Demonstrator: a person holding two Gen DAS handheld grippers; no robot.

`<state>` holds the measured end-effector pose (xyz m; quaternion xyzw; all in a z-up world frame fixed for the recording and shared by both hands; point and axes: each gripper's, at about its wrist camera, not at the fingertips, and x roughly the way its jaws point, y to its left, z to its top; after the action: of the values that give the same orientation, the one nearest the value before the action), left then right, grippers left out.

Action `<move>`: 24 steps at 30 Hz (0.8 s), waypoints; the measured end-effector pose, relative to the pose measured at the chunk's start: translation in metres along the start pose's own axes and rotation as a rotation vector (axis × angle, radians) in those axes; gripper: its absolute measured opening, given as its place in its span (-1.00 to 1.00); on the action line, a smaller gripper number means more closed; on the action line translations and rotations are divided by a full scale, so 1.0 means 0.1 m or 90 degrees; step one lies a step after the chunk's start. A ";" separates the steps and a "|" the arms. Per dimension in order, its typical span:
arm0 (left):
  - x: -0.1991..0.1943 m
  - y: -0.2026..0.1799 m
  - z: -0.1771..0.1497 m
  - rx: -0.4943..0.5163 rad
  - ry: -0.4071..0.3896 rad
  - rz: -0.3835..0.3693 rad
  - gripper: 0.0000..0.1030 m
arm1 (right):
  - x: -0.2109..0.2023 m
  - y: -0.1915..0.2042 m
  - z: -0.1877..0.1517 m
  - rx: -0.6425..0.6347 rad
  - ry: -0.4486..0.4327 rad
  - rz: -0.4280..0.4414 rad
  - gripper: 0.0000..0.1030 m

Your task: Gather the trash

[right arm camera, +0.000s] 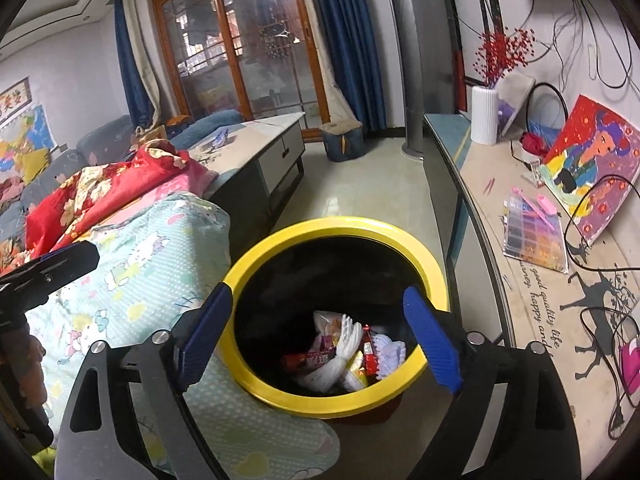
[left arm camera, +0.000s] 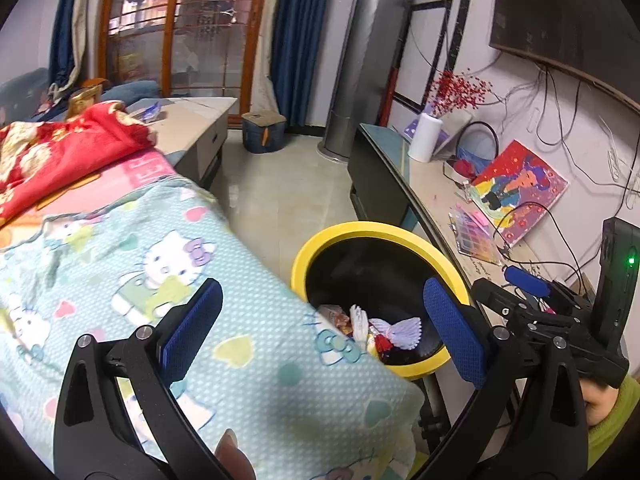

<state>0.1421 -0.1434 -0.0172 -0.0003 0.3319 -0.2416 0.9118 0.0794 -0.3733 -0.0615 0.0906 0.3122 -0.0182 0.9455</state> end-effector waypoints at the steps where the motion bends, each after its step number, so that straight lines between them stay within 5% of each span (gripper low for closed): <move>1: -0.02 0.02 -0.01 -0.002 -0.001 0.005 0.80 | -0.01 0.03 0.00 -0.002 -0.002 0.002 0.69; 24: -1.02 0.64 -0.43 -0.036 -0.106 0.167 0.80 | -0.47 1.12 -0.07 -0.091 -0.129 0.080 0.87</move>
<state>0.0772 -0.0349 0.0007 -0.0025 0.2587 -0.1101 0.9597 0.0478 -0.2628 -0.0215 0.0401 0.2091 0.0538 0.9756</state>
